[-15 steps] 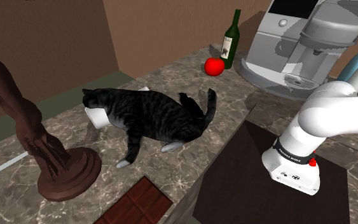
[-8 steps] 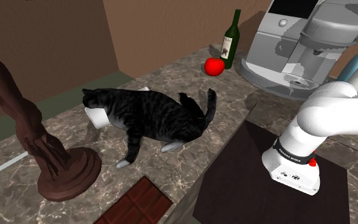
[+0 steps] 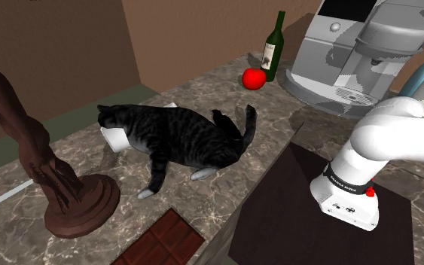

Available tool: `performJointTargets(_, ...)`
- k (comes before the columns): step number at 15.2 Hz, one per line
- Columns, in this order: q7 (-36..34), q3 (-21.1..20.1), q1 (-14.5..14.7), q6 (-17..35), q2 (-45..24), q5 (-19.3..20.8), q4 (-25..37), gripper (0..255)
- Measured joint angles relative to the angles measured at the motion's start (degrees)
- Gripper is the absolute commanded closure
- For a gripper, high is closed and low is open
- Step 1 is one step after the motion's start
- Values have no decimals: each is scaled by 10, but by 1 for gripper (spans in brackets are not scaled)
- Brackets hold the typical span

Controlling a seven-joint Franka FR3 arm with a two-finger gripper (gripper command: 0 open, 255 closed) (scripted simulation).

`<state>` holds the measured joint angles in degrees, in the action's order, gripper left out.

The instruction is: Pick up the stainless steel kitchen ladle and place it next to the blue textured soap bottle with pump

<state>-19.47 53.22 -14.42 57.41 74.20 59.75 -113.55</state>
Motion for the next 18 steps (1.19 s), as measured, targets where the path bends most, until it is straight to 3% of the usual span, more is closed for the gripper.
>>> performJointTargets(18, -19, 74, -38, 64, 77, 69, -117, 255)
